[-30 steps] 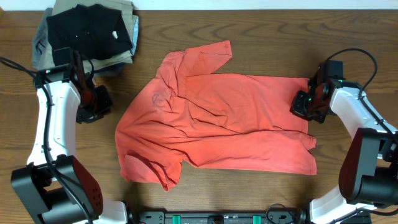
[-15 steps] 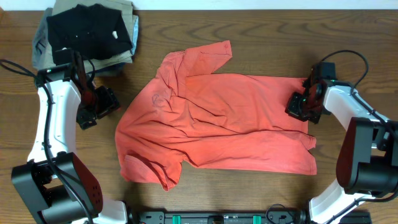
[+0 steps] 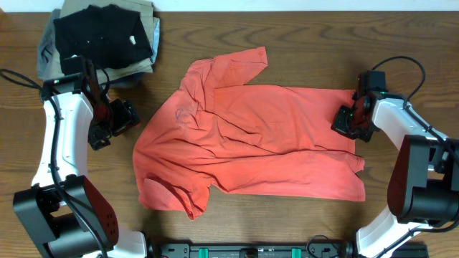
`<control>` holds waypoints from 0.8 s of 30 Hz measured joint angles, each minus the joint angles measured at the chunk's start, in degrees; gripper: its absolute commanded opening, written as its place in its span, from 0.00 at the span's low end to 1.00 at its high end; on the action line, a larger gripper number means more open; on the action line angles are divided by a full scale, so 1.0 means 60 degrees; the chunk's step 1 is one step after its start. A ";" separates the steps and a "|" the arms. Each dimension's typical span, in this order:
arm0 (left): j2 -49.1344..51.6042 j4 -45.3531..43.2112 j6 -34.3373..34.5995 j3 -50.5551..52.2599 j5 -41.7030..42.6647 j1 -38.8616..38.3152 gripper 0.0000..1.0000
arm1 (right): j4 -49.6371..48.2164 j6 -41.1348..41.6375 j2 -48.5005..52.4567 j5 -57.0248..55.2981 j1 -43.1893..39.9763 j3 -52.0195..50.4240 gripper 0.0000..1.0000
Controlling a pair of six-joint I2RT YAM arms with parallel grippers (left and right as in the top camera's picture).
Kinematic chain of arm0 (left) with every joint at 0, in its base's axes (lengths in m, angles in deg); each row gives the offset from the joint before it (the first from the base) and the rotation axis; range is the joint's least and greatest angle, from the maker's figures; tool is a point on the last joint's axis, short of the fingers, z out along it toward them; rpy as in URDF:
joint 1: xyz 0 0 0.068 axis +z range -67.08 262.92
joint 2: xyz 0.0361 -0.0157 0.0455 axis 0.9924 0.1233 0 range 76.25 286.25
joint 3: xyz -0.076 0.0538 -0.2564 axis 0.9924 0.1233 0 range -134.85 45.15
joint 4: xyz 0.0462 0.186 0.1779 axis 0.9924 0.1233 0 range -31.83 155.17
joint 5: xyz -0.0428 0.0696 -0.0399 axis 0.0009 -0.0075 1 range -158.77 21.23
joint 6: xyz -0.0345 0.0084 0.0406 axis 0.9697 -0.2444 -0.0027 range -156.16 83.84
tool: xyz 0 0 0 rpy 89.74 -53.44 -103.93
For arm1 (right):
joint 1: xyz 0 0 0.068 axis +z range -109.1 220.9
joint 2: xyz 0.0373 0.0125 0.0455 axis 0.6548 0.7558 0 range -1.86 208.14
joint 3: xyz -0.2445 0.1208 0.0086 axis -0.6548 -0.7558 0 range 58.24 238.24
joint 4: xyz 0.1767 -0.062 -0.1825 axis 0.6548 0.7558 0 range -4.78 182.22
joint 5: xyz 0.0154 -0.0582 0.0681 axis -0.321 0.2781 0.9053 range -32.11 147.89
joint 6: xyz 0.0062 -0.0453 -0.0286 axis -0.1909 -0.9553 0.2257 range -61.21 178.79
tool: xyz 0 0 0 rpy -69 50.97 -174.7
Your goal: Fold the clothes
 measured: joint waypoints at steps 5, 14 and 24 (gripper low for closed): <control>0.0000 0.0000 0.0000 0.0000 0.0000 0.0000 0.84 | -0.0076 0.0000 0.0237 -0.0007 -0.0015 0.0255 0.01; 0.0000 0.0004 0.0000 0.0000 0.0000 0.0000 0.85 | 0.0127 0.0197 0.0408 -0.0022 -0.0233 0.0525 0.01; 0.0000 0.0007 0.0000 0.0000 0.0000 0.0000 0.86 | 0.1326 0.0302 0.0765 -0.0747 -0.1854 0.1224 0.01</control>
